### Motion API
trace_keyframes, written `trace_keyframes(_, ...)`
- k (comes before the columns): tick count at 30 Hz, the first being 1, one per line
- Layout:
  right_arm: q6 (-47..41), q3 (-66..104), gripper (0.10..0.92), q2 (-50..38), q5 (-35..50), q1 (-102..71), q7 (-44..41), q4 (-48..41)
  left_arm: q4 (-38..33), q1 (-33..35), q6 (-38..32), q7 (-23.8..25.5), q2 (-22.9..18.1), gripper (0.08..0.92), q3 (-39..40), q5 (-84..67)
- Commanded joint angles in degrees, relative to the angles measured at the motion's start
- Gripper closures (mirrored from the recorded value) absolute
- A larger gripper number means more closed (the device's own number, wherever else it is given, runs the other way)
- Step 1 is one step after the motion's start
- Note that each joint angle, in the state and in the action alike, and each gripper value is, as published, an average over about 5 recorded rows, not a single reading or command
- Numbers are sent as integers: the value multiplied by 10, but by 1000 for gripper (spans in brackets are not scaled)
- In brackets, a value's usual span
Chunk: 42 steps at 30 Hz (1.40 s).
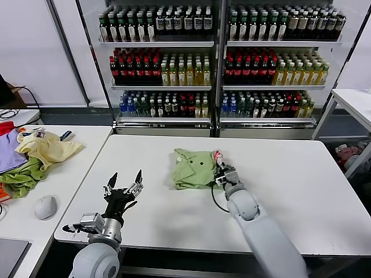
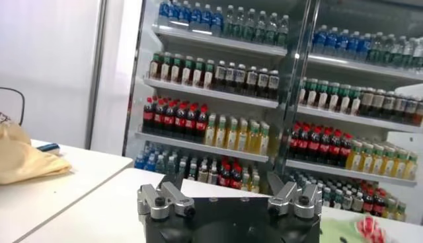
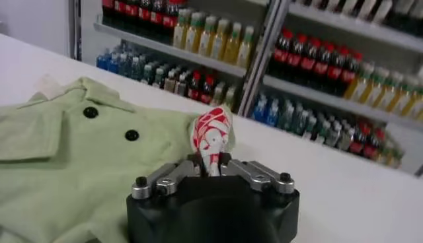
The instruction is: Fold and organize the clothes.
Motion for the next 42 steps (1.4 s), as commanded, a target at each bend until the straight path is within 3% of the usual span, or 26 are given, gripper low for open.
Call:
trace_keyframes(1, 177, 15, 724, -39, -137, 37, -50, -82, 2, 3, 0, 1, -3, 177, 13, 11)
trace_keyframes(5, 201, 37, 612, -36, -151, 13, -17, -88, 1, 2, 1, 1, -8, 177, 23, 19)
trace_keyframes(8, 203, 68, 526, -34, -112, -19, -3, -48, -1, 3, 2, 2, -10, 177, 28, 23)
trace_keyframes(19, 105, 222, 237, -37, 134, -284, 3, 316, -14, 13, 5, 5, -6, 177, 24, 25)
trace_keyframes(24, 109, 271, 204, -34, 98, -370, -27, 374, -22, 17, 6, 9, -5, 177, 20, 29)
trace_keyframes(42, 154, 259, 203, -17, 40, -382, -9, 368, -31, 48, 1, 20, -3, 177, -4, 38)
